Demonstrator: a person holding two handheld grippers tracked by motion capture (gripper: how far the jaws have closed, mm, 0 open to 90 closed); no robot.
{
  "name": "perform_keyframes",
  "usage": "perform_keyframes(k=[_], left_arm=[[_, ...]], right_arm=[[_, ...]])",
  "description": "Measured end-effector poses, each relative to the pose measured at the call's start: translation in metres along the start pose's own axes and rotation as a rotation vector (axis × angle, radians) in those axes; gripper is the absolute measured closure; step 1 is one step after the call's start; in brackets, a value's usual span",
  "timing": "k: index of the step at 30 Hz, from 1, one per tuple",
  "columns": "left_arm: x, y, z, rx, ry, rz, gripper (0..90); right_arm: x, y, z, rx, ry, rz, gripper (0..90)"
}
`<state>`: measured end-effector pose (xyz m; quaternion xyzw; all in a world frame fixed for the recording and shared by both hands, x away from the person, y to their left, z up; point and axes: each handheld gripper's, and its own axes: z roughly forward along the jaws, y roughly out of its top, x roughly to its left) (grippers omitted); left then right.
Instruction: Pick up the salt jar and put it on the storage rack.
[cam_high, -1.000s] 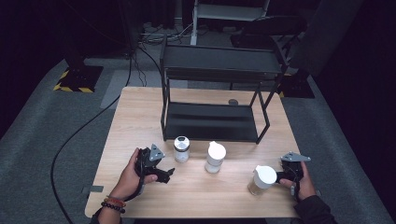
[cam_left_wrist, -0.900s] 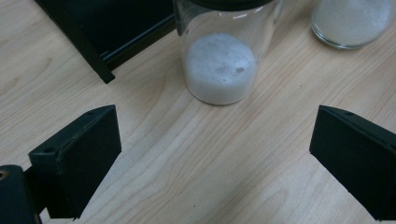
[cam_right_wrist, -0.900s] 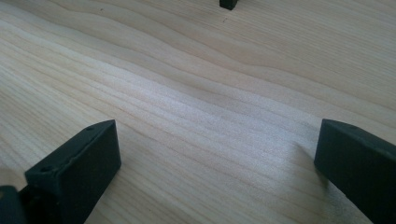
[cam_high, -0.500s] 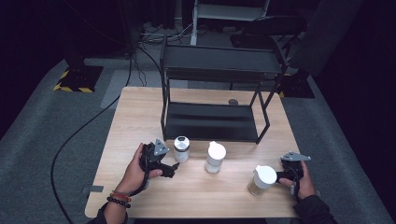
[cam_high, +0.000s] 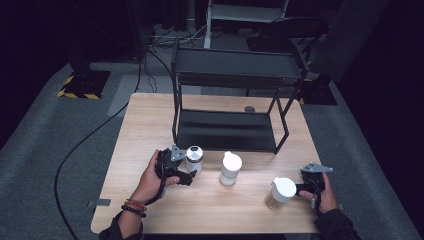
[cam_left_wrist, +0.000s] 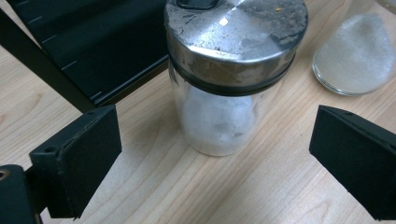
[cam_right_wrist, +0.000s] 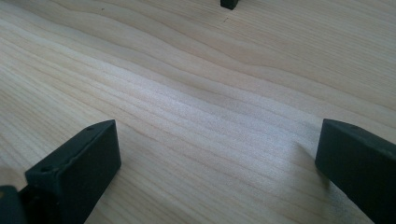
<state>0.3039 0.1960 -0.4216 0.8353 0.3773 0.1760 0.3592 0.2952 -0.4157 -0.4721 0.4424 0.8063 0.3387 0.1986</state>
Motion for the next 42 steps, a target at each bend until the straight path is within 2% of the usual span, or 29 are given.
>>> perform_keyframes(k=[14,25,30,35,41,42], left_arm=[[-0.001,0.01,0.013,0.006,-0.002,-0.001,2.4],[-0.001,0.017,0.025,0.005,-0.002,-0.027,4.2],[0.0,0.019,0.033,0.016,0.007,-0.051,7.7],[0.006,0.019,0.038,0.017,-0.018,-0.079,12.5],[0.009,0.018,0.042,0.012,-0.051,-0.07,22.4],[0.01,0.018,0.043,0.014,-0.06,-0.066,27.1]], right_arm=[[0.0,0.0,0.0,0.0,-0.001,0.001,0.0],[0.0,0.0,0.0,0.0,-0.001,0.002,0.0],[0.001,0.0,0.0,-0.001,-0.002,0.003,0.0],[0.001,-0.001,-0.001,0.0,-0.003,0.005,0.0],[0.001,-0.001,-0.001,0.0,-0.003,0.005,0.0],[0.001,-0.001,-0.001,0.0,-0.003,0.005,0.0]])
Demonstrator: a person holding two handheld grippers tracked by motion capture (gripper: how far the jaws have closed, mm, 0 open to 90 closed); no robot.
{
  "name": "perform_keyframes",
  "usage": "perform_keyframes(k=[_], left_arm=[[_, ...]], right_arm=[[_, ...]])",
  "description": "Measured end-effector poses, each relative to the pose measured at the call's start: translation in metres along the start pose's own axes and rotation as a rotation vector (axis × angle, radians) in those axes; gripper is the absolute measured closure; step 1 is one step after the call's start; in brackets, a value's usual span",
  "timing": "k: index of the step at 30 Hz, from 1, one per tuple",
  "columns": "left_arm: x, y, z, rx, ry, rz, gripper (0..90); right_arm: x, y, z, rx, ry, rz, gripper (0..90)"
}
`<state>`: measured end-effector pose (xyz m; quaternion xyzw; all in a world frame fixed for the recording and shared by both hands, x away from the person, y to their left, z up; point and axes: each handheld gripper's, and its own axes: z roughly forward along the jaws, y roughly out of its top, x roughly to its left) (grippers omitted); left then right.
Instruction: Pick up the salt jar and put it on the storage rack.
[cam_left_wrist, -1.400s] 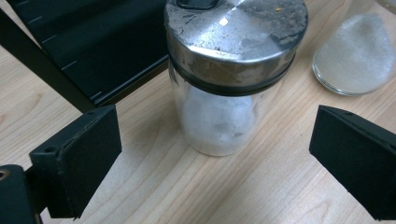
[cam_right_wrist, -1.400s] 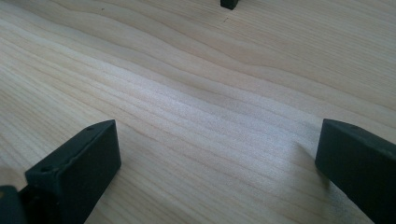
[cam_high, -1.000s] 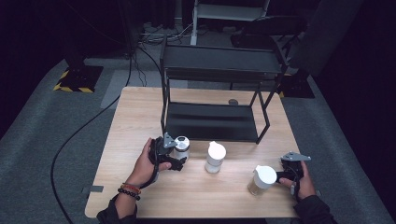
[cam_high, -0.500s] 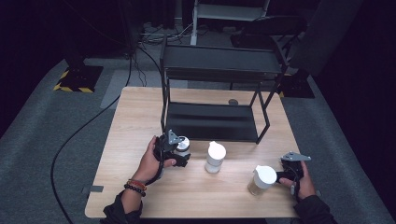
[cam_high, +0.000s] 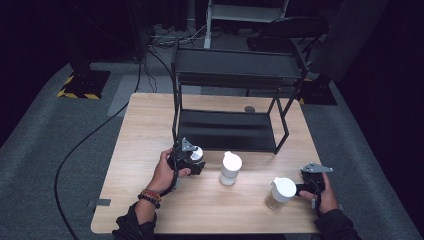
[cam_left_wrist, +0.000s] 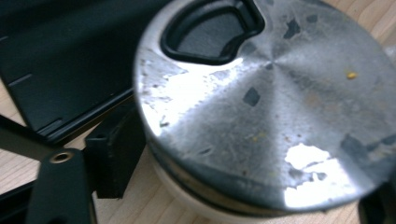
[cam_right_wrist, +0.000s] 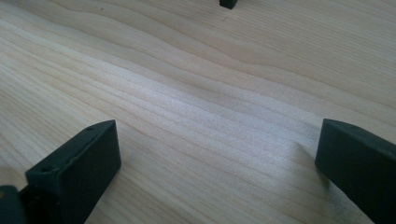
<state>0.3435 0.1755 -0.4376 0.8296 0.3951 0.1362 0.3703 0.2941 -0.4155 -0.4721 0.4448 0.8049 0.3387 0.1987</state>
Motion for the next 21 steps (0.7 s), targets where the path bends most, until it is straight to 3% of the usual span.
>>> perform_keyframes(k=[3,8,21], left_arm=[[-0.004,0.001,0.002,0.003,0.01,0.031,29.3],[-0.006,0.003,0.001,0.009,0.019,0.043,29.9],[-0.007,0.011,0.002,0.022,0.02,0.038,30.4]], right_arm=[[0.0,0.0,0.0,0.0,0.0,0.0,0.0],[0.0,0.0,0.0,0.0,0.0,0.0,0.0],[0.0,0.0,0.0,0.0,0.0,0.0,0.0]])
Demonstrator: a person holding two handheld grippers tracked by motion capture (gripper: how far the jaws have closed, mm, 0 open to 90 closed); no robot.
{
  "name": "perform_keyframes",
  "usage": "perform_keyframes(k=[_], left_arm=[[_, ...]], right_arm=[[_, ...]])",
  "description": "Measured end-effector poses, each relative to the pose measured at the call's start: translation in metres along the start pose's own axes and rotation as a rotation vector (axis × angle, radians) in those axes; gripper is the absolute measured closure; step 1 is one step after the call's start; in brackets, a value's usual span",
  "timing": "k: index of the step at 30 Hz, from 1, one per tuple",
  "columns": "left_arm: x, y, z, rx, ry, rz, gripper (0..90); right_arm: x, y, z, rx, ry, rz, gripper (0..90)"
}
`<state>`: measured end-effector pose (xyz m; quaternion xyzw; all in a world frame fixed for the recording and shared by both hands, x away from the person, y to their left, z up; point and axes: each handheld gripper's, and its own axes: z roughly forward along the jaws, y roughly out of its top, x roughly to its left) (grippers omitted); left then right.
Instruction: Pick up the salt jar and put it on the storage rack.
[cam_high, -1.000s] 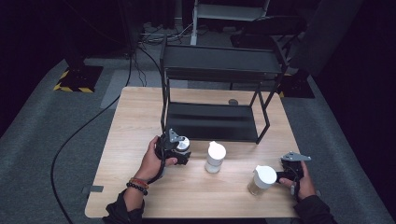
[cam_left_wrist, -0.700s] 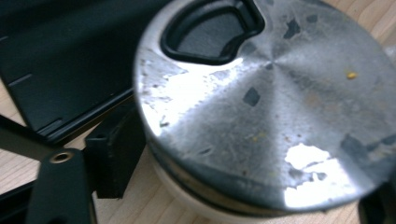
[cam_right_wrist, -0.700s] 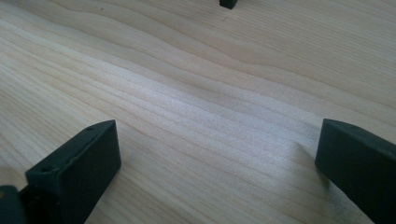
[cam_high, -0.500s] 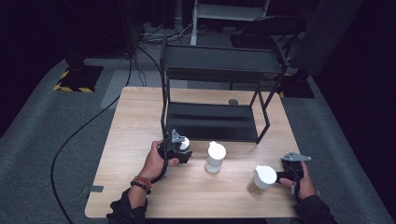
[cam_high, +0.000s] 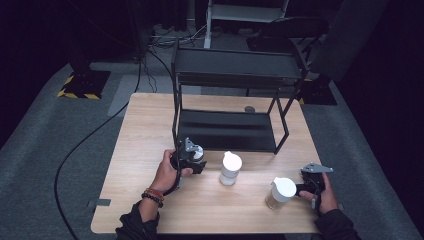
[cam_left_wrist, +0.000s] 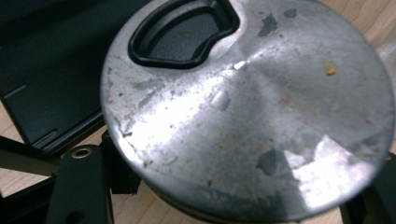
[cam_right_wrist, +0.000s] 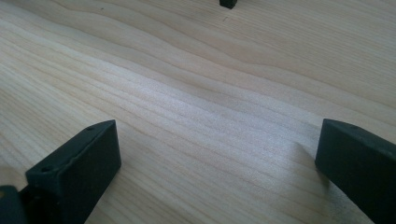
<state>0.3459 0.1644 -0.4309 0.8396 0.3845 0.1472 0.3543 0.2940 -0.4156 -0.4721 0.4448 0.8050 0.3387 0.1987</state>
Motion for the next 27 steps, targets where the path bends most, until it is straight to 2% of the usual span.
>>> perform_keyframes(k=[12,27], left_arm=[[-0.002,0.017,-0.007,-0.001,0.025,-0.011,30.4],[0.0,0.04,-0.003,-0.007,0.052,-0.043,30.4]], right_arm=[[0.0,0.0,0.0,0.0,0.001,-0.001,0.0],[0.0,0.0,0.0,0.0,0.001,-0.001,0.0]])
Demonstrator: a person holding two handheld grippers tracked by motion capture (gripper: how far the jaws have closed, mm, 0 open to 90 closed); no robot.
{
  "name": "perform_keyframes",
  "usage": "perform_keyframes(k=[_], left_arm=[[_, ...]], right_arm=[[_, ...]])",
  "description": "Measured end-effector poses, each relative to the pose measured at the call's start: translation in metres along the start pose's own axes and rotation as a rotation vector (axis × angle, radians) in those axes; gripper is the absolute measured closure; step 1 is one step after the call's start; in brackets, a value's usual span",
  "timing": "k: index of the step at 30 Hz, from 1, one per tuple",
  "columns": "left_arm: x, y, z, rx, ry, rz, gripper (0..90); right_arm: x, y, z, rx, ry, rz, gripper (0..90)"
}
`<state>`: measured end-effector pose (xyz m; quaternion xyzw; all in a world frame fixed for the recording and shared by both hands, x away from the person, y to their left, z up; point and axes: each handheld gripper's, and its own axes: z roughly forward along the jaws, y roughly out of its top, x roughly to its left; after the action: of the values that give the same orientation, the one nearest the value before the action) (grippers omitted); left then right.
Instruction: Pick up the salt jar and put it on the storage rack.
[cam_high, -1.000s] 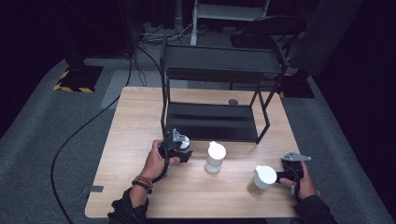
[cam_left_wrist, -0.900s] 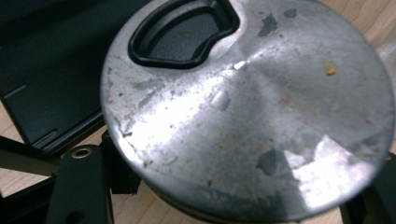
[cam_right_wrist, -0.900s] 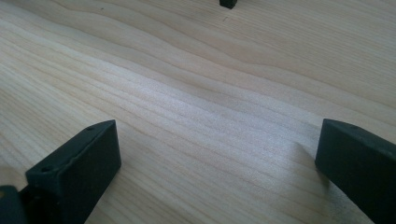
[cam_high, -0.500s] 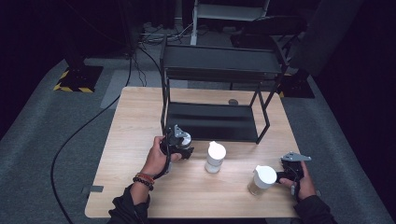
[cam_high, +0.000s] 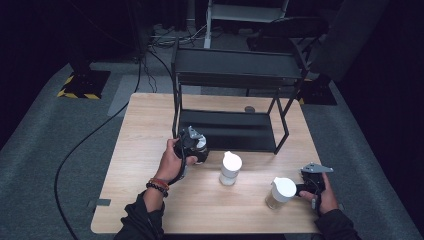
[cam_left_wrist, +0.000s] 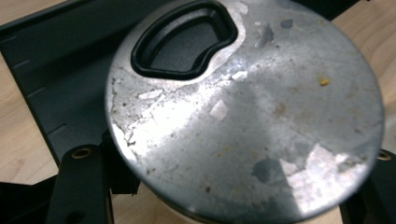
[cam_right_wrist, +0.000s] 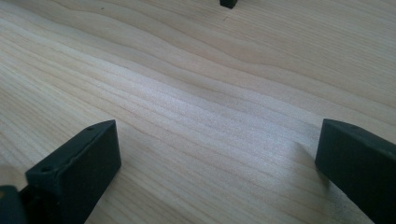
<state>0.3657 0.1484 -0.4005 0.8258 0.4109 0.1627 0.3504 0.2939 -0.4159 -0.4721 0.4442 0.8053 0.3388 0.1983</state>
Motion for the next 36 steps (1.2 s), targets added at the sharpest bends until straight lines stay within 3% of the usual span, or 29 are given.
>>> perform_keyframes(k=[9,24,36], left_arm=[[0.002,0.014,0.005,-0.008,0.003,-0.019,30.4],[0.006,0.024,0.019,-0.027,0.056,-0.088,30.4],[0.003,0.037,0.031,-0.014,0.095,-0.092,30.5]], right_arm=[[0.0,0.0,0.0,0.0,0.0,0.0,0.0],[0.0,0.0,0.0,0.003,0.001,-0.001,0.0],[0.0,0.0,0.0,0.003,0.001,-0.001,0.0]])
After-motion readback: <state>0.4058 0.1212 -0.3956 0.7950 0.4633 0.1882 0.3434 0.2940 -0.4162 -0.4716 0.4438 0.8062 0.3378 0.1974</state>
